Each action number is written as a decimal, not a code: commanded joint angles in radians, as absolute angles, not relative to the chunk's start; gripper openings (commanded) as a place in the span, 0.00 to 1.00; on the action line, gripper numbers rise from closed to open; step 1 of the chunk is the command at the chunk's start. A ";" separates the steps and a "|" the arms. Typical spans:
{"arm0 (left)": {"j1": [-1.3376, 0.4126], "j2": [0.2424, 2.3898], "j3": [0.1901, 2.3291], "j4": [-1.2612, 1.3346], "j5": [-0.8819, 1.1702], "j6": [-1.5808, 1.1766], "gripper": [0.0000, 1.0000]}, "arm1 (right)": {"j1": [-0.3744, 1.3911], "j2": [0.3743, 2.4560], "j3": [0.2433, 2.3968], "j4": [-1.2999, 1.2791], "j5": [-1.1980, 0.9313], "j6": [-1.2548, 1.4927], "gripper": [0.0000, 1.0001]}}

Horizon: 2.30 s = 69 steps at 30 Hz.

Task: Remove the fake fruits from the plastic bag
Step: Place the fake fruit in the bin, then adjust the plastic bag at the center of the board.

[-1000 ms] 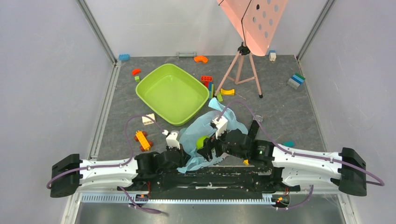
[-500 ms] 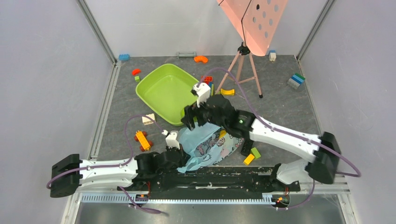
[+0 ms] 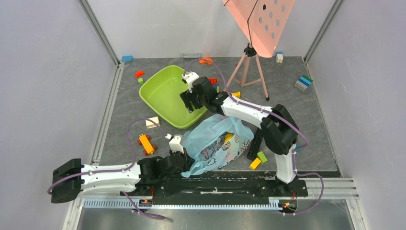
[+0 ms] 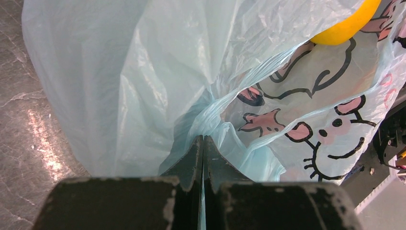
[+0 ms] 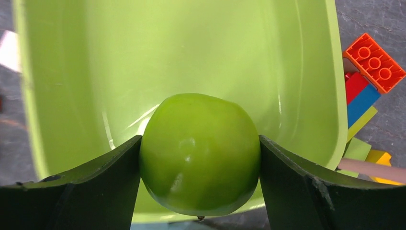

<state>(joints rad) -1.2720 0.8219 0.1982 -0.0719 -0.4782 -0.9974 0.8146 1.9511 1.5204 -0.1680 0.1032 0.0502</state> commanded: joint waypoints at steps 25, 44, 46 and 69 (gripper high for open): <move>-1.276 0.775 0.172 -0.055 -0.519 -0.988 0.03 | 0.738 2.094 1.645 -0.119 0.084 -0.088 0.87; -1.276 0.796 0.184 -0.051 -0.511 -0.992 0.02 | 0.752 1.794 1.515 -0.132 0.136 -0.090 0.98; -1.276 0.802 0.189 -0.051 -0.511 -0.991 0.02 | 0.781 1.708 1.444 -0.126 0.165 -0.090 0.96; -1.276 0.837 0.250 -0.055 -0.497 -0.951 0.02 | 1.052 1.115 0.611 -0.158 0.400 0.233 0.38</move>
